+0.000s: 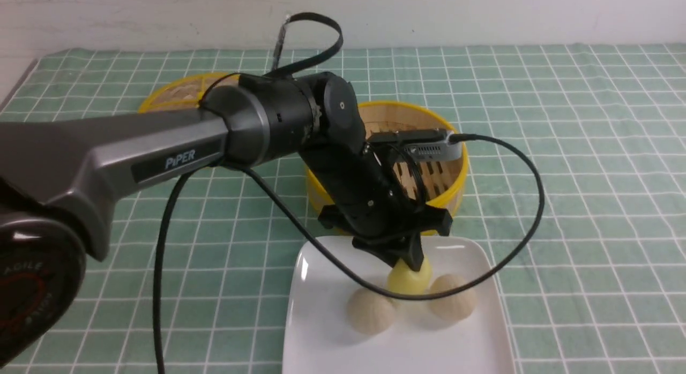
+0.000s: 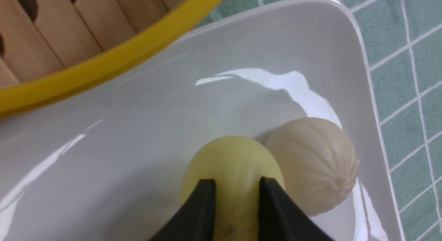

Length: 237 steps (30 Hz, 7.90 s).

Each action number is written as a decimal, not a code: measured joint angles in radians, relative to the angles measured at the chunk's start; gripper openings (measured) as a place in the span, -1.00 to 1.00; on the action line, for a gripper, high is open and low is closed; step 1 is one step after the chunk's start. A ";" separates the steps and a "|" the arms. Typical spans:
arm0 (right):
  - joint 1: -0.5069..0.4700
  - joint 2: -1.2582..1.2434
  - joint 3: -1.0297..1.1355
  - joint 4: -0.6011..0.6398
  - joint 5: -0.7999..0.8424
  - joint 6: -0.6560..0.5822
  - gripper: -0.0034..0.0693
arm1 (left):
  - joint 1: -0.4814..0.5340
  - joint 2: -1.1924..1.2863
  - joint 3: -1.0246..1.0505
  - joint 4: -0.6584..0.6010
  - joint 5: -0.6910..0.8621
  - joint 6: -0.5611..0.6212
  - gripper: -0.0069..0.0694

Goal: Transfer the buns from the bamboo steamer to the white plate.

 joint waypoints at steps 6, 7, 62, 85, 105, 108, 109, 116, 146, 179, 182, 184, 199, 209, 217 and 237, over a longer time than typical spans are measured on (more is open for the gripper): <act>0.000 -0.040 -0.042 -0.004 0.056 0.000 -0.63 | 0.001 -0.010 0.000 0.016 -0.019 -0.013 0.21; 0.000 -0.054 -0.062 -0.008 0.074 0.000 -0.63 | 0.002 -0.018 0.000 0.026 -0.019 -0.012 0.26; -0.032 -0.230 0.158 -0.370 -0.193 0.126 -0.91 | 0.002 -0.148 -0.100 0.201 0.102 0.006 -0.77; 0.001 -0.241 0.381 -0.582 -0.186 0.123 -0.88 | 0.002 -0.434 -0.100 0.404 0.172 -0.060 -0.75; 0.001 -0.241 0.381 -0.542 -0.167 0.281 -0.80 | 0.002 -0.830 0.148 0.652 0.370 -0.217 -0.71; 0.001 -0.241 0.378 -0.536 -0.143 0.337 -0.78 | 0.002 -0.831 0.205 0.652 0.365 -0.220 -0.71; 0.001 -0.241 0.375 -0.533 -0.123 0.352 -0.78 | 0.002 -0.831 0.223 0.653 0.362 -0.220 -0.70; 0.001 -0.241 0.368 -0.528 -0.085 0.384 -0.75 | 0.002 -0.878 0.261 0.678 0.370 -0.259 -0.69; 0.010 -0.241 0.368 -0.460 -0.090 0.385 -0.64 | 0.002 -1.277 0.397 0.838 0.282 -0.455 -0.67; 0.010 -0.241 0.368 -0.454 -0.091 0.385 -0.55 | 0.002 -1.855 1.207 0.600 -0.547 -0.621 -0.76; 0.010 -0.241 0.368 -0.454 -0.091 0.385 -0.54 | 0.002 -1.855 1.207 0.620 -0.515 -0.621 -0.76; 0.010 -0.241 0.368 -0.454 -0.091 0.385 -0.53 | 0.002 -1.855 1.219 0.636 -0.504 -0.621 -0.76; 0.010 -0.241 0.368 -0.453 -0.091 0.385 -0.49 | 0.548 -1.856 1.539 0.642 -0.673 -0.469 -0.72; 0.010 -0.241 0.368 -0.453 -0.091 0.385 -0.45 | 0.658 -2.015 1.546 0.632 -0.515 -0.395 -0.71; 0.010 -0.241 0.368 -0.453 -0.092 0.385 -0.42 | 0.639 -2.017 1.543 0.637 -0.496 -0.394 -0.70; 0.010 -0.241 0.368 -0.453 -0.092 0.385 -0.38 | 0.628 -2.017 1.543 0.640 -0.495 -0.391 -0.68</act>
